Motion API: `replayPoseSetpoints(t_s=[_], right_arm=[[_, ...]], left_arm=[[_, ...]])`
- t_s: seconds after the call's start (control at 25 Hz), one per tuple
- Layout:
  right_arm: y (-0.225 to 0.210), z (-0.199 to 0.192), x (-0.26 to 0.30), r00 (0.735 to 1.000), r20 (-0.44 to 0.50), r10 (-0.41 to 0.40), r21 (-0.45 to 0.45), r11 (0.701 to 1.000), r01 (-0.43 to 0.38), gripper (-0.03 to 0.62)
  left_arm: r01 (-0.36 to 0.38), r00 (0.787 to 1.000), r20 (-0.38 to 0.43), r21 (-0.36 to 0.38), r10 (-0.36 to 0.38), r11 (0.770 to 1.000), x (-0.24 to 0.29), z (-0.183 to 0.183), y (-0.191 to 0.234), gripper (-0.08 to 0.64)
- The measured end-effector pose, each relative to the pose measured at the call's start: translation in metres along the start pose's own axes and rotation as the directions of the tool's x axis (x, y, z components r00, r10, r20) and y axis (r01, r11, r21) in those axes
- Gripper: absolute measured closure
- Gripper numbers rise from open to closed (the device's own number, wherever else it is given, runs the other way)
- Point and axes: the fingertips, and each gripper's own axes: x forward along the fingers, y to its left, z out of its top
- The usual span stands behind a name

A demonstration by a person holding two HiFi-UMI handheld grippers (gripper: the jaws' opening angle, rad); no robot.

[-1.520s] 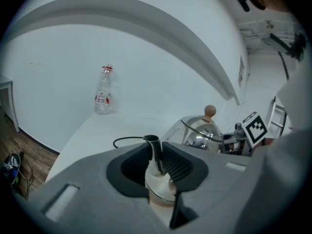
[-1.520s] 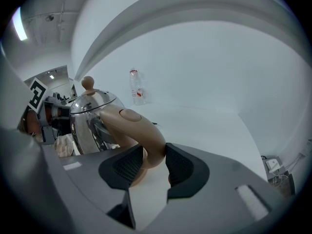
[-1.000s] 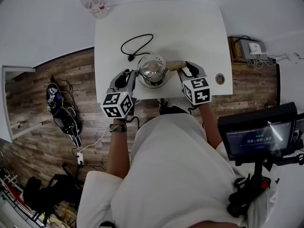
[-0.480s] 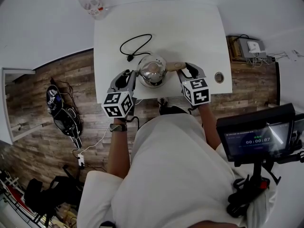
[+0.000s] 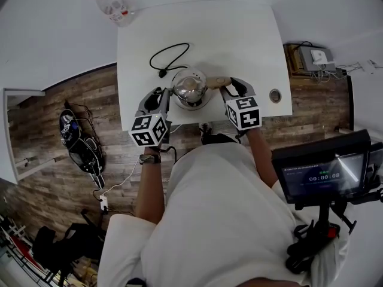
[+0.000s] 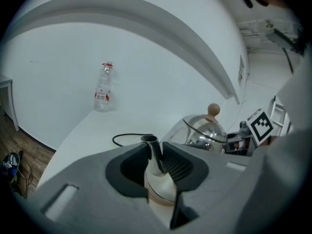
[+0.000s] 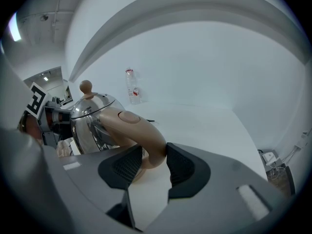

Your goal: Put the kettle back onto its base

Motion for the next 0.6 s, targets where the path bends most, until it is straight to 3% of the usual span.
replayPoseSetpoints(t_s=[0.28,0.6], right_arm=[[-0.002,-0.006,0.002,1.000,-0.020,0.008,0.038,0.999,-0.007,0.428],[0.005,-0.007,-0.027,0.999,0.025,-0.036,0.040,0.999,0.035,0.431]], left_arm=[[-0.017,1.000,0.016,0.012,0.017,1.000,0.002,0.000,0.003,0.459],[-0.049,0.998,0.034,0.033,0.048,0.998,-0.027,-0.004,0.004,0.459]])
